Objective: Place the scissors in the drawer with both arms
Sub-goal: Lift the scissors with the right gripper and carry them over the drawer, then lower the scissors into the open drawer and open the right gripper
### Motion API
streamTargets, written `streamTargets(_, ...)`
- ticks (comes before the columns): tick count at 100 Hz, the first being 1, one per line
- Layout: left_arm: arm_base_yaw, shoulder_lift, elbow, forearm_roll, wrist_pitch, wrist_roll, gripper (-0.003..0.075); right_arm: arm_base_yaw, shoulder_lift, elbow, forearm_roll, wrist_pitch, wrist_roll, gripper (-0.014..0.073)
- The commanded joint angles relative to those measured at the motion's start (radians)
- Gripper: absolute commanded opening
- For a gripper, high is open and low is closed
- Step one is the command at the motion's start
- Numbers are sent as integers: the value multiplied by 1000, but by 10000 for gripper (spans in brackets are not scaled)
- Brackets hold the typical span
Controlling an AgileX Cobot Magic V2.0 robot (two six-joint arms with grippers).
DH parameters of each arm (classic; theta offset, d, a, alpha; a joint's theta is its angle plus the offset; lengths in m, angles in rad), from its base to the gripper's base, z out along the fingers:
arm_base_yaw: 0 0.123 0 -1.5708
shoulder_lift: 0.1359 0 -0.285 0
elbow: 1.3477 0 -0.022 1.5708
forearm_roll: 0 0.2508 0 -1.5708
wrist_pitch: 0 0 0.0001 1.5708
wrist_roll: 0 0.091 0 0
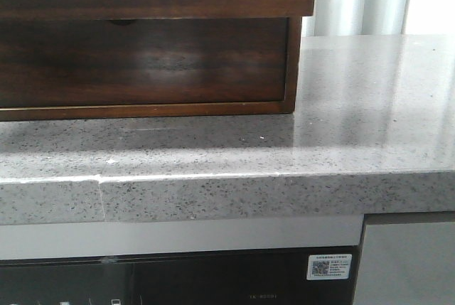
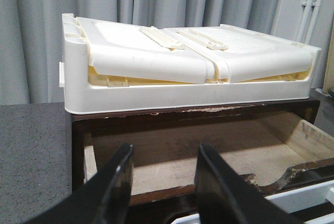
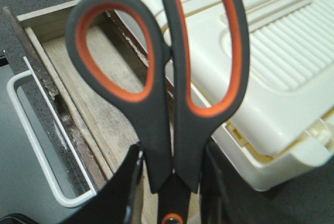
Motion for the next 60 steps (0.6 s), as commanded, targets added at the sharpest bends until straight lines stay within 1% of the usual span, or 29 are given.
streamTargets(1,-7,14,-38,19,-52,3,230,28,16,-59,6,-51,-51,-124)
streamTargets(11,-7,14,-38,19,-52,3,230,51,69,-85,6,-46,-78,-124)
streamTargets(28,-7,14,-38,19,-52,3,230,53,143,-117,6,-32,-119,-124)
streamTargets(43,-7,14,-38,19,-52,3,230,62,191,-117,6,-16,-231,-124)
streamTargets(60,-7,14,-38,19,-52,3,230,75,224,-117,6,-46,-327,-124)
